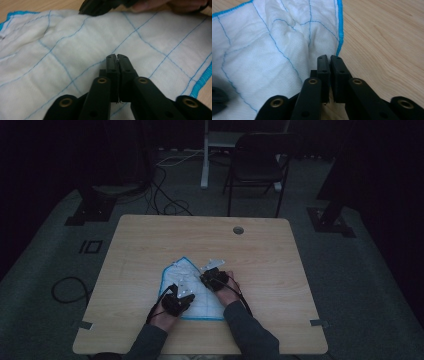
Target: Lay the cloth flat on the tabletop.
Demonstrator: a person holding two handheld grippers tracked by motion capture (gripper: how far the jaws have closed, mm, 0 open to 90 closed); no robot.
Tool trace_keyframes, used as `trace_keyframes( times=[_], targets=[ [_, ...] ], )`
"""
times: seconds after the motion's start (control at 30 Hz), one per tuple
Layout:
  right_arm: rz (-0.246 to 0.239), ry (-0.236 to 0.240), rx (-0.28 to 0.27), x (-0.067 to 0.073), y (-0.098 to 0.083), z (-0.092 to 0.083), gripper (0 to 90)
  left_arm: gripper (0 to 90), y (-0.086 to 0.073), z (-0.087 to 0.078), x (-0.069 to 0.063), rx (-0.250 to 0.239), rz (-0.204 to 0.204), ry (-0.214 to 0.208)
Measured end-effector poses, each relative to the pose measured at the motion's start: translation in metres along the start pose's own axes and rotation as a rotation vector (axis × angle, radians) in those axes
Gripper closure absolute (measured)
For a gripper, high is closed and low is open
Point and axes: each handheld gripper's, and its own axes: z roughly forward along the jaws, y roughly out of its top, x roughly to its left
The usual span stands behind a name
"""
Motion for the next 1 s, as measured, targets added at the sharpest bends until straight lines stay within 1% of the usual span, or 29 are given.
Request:
trace_keyframes(
  times=[0.1, 0.13, 0.17, 0.2, 0.23, 0.27, 0.3, 0.33, 0.37, 0.4, 0.43, 0.47, 0.5, 0.57, 0.6, 0.63, 0.67, 0.7, 0.73, 0.77, 0.8, 0.83, 0.87, 0.9, 0.93, 0.97, 1.0],
  targets=[
    [-0.002, -0.007, 0.007, -0.003, 0.000, -0.001, 88.1, 90.0, -0.003, -0.002, 0.003, 0.009, 0.003, 0.004],
    [0.001, -0.013, 0.009, -0.005, -0.001, -0.002, 88.3, 90.0, -0.006, -0.005, 0.005, 0.017, 0.002, 0.020],
    [0.001, -0.013, 0.009, -0.005, -0.001, -0.002, 88.3, 90.0, -0.006, -0.005, 0.005, 0.017, 0.002, 0.020],
    [0.001, -0.031, 0.014, -0.008, -0.002, -0.004, 88.6, 90.0, -0.009, -0.007, 0.009, 0.039, -0.003, 0.045],
    [0.001, -0.031, 0.014, -0.008, -0.002, -0.004, 88.6, 90.0, -0.009, -0.007, 0.009, 0.039, -0.003, 0.045],
    [0.001, -0.051, 0.019, -0.010, -0.003, -0.005, 88.7, 90.0, -0.011, -0.007, 0.012, 0.055, -0.004, 0.058],
    [0.005, -0.068, 0.022, -0.013, -0.004, -0.006, 88.8, 90.0, -0.014, -0.008, 0.015, 0.057, -0.005, 0.061],
    [0.026, -0.077, 0.025, -0.020, -0.007, -0.009, 88.8, 90.0, -0.019, -0.011, 0.022, 0.050, -0.035, 0.054],
    [0.026, -0.077, 0.025, -0.020, -0.007, -0.009, 88.8, 90.0, -0.019, -0.011, 0.022, 0.050, -0.035, 0.054],
    [0.040, -0.084, 0.025, -0.027, -0.010, -0.013, 88.8, 90.0, -0.020, -0.013, 0.027, 0.063, -0.029, 0.080],
    [0.040, -0.084, 0.025, -0.027, -0.010, -0.013, 88.8, 90.0, -0.020, -0.013, 0.027, 0.063, -0.029, 0.080],
    [0.033, -0.102, 0.028, -0.032, -0.013, -0.017, 88.8, 90.0, -0.021, -0.014, 0.034, 0.065, -0.035, 0.092],
    [0.033, -0.102, 0.028, -0.032, -0.013, -0.017, 88.8, 90.0, -0.021, -0.014, 0.034, 0.065, -0.035, 0.092],
    [0.040, -0.120, 0.032, -0.038, -0.016, -0.022, 88.8, 90.0, -0.022, -0.015, 0.039, 0.077, -0.027, 0.126],
    [0.050, -0.134, 0.031, -0.044, -0.018, -0.026, 88.8, 90.0, -0.023, -0.016, 0.046, 0.085, -0.031, 0.146],
    [0.050, -0.134, 0.031, -0.044, -0.018, -0.026, 88.8, 90.0, -0.023, -0.016, 0.046, 0.085, -0.031, 0.146],
    [0.059, -0.151, 0.029, -0.051, -0.020, -0.032, 88.9, 90.0, -0.025, -0.017, 0.054, 0.093, -0.037, 0.167],
    [0.059, -0.151, 0.029, -0.051, -0.020, -0.032, 88.9, 90.0, -0.025, -0.017, 0.054, 0.093, -0.037, 0.167],
    [0.065, -0.153, 0.021, -0.057, -0.021, -0.037, 88.8, 90.0, -0.024, -0.017, 0.060, 0.099, -0.042, 0.177],
    [0.065, -0.153, 0.021, -0.057, -0.021, -0.037, 88.8, 90.0, -0.024, -0.017, 0.060, 0.099, -0.042, 0.177],
    [0.069, -0.154, 0.015, -0.059, -0.020, -0.039, 88.8, 90.0, -0.022, -0.015, 0.063, 0.107, -0.040, 0.190],
    [0.069, -0.154, 0.015, -0.059, -0.020, -0.039, 88.8, 90.0, -0.022, -0.015, 0.063, 0.107, -0.040, 0.190],
    [0.070, -0.157, 0.006, -0.057, -0.019, -0.040, 88.2, 90.0, -0.020, -0.013, 0.063, 0.114, -0.042, 0.212],
    [0.070, -0.157, 0.006, -0.057, -0.019, -0.040, 88.2, 90.0, -0.020, -0.013, 0.063, 0.114, -0.042, 0.212],
    [0.070, -0.149, -0.001, -0.056, -0.019, -0.041, 86.4, 90.0, -0.018, -0.012, 0.060, 0.109, -0.043, 0.210],
    [0.070, -0.149, -0.001, -0.056, -0.019, -0.041, 86.4, 88.5, -0.018, -0.012, 0.060, 0.109, -0.043, 0.210],
    [0.074, -0.142, -0.014, -0.055, -0.019, -0.042, 83.9, 88.5, -0.017, -0.013, 0.057, 0.096, -0.049, 0.201]
  ],
)
